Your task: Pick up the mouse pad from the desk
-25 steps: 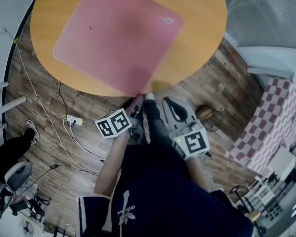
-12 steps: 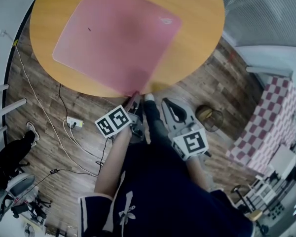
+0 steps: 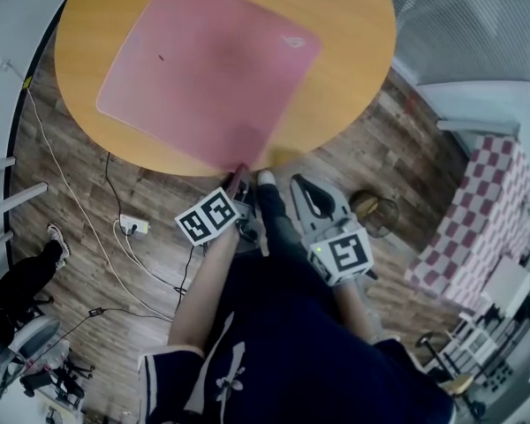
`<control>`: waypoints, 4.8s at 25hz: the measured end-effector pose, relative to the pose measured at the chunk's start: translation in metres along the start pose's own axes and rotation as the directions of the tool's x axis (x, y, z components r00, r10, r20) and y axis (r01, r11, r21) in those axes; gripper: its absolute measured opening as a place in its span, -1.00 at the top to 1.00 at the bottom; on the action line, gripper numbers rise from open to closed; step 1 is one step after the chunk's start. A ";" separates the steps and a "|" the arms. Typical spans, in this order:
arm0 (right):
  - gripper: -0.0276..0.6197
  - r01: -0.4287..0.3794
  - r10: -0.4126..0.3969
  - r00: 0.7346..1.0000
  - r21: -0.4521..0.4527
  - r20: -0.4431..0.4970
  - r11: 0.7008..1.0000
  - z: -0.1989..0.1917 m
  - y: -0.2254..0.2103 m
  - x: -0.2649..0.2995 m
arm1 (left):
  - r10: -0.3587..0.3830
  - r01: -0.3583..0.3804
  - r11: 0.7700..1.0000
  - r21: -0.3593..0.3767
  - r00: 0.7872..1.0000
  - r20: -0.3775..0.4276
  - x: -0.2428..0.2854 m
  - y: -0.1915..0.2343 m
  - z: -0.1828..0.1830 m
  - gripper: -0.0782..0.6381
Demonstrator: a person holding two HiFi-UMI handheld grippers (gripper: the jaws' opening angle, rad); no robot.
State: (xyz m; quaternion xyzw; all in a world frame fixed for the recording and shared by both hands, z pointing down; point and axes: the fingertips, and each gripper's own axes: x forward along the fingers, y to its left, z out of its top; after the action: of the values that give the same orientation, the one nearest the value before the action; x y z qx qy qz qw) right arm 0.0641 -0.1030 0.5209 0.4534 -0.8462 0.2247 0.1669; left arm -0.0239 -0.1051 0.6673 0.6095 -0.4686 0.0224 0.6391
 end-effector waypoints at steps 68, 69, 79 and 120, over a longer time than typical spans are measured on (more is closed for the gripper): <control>0.91 0.139 -0.091 0.886 -0.073 0.454 0.988 0.190 -0.064 -0.045 | -0.527 -0.227 0.539 0.811 0.659 0.536 -0.215 -0.355 0.393 0.73; 0.91 0.139 -0.089 0.885 -0.076 0.458 0.987 0.191 -0.063 -0.045 | -0.538 -0.232 0.523 0.820 0.656 0.529 -0.222 -0.359 0.386 0.73; 0.91 0.112 -0.046 0.870 -0.106 0.490 0.988 0.205 -0.029 -0.052 | -0.611 -0.239 0.443 0.864 0.625 0.486 -0.297 -0.355 0.306 0.73; 0.91 0.102 -0.001 0.889 -0.195 0.459 0.976 0.168 0.031 -0.077 | -0.257 -0.407 0.622 0.669 0.701 0.665 -0.339 -0.137 0.139 0.73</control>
State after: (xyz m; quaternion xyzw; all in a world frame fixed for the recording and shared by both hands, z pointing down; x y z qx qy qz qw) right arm 0.0655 -0.1238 0.3347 0.4953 -0.8684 0.0156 0.0174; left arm -0.2116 -0.0675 0.3257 0.7598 -0.6454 0.0164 0.0763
